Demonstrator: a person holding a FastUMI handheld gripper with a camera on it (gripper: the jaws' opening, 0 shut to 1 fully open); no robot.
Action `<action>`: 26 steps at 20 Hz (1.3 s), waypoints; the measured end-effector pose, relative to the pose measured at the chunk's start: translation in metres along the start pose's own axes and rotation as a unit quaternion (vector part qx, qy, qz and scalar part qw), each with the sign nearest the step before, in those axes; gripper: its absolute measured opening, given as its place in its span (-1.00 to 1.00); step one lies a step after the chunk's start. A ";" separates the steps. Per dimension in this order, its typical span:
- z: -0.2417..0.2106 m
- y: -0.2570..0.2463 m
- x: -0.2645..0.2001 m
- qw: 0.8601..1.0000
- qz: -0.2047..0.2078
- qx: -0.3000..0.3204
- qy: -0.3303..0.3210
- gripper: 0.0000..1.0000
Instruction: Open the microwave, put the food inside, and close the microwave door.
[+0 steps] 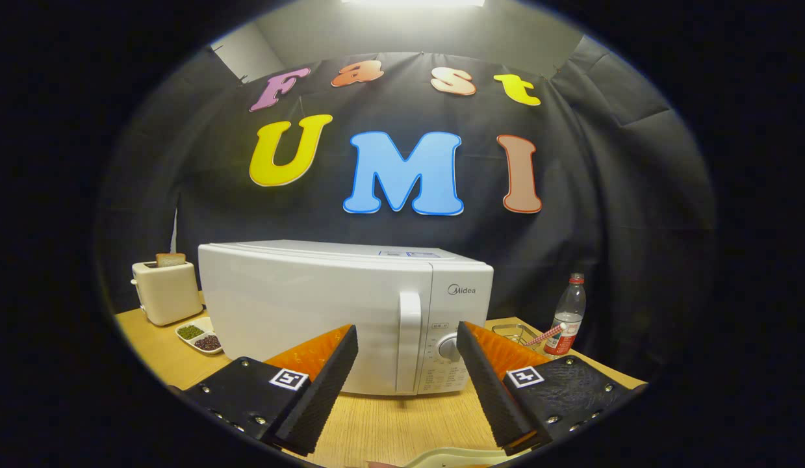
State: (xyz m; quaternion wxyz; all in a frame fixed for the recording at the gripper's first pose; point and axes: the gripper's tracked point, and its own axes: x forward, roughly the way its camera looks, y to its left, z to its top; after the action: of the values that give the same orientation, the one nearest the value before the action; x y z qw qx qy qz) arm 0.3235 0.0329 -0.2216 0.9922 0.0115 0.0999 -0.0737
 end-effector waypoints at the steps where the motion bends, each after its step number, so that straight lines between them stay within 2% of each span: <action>1: -0.007 0.000 0.009 1.000 -0.004 -0.007 0.006 0.91; 6: -0.042 0.003 0.045 0.998 -0.003 0.016 0.053 0.91; 7: -0.042 0.004 0.049 0.999 -0.004 0.013 0.053 0.76; 9: -0.042 0.003 0.056 0.999 -0.013 0.002 0.048 0.72; 11: -0.043 0.009 0.060 0.999 -0.004 0.006 0.045 0.42; 12: -0.042 0.006 0.055 0.999 -0.016 0.001 0.048 0.36; 13: -0.044 0.001 0.057 0.999 -0.026 -0.004 0.047 -0.04; 14: -0.044 0.000 0.058 0.998 -0.031 0.000 0.051 -0.27; 17: -0.045 0.005 0.051 0.997 -0.017 0.045 0.067 -0.58; 19: -0.043 0.005 0.052 0.996 -0.004 0.054 0.073 -0.60; 20: -0.044 0.005 0.052 0.996 -0.001 0.049 0.072 -0.73; 26: -0.045 0.006 0.036 0.996 0.006 0.048 0.073 -0.73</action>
State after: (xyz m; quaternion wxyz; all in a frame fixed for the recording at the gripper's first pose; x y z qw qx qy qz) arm 0.3507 0.0349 -0.2724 0.9811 0.0647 0.1681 -0.0713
